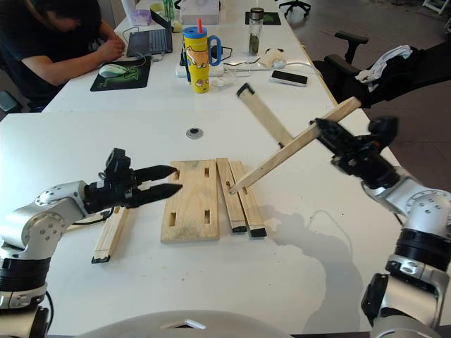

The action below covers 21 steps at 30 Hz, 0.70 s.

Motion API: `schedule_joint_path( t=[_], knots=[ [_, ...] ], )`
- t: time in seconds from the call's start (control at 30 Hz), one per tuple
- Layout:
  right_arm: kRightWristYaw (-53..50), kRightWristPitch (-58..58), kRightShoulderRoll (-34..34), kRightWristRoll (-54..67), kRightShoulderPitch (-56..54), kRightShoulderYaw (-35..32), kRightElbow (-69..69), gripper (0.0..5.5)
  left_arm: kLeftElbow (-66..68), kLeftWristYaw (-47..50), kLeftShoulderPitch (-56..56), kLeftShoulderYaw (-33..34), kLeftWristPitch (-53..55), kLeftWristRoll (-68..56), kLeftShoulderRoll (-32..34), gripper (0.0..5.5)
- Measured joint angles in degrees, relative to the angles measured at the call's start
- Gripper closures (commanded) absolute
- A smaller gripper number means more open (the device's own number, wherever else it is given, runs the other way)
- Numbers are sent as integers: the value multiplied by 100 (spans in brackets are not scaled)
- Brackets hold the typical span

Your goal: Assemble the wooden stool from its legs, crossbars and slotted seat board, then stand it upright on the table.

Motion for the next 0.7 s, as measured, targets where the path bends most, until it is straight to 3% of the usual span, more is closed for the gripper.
schedule_joint_path(
  t=[0.13,0.27,0.7],
  knots=[
    [161,-180,-66,-200,-45,3,374,343,87,-754,-37,-960,-1674,1453,153,201],
    [272,-386,68,-344,-252,166,232,343,586,-794,-34,-1440,-2792,2477,118,201],
    [384,-1174,717,-715,-351,738,-639,343,1465,132,298,-1868,-3878,3856,-179,201]
  ],
)
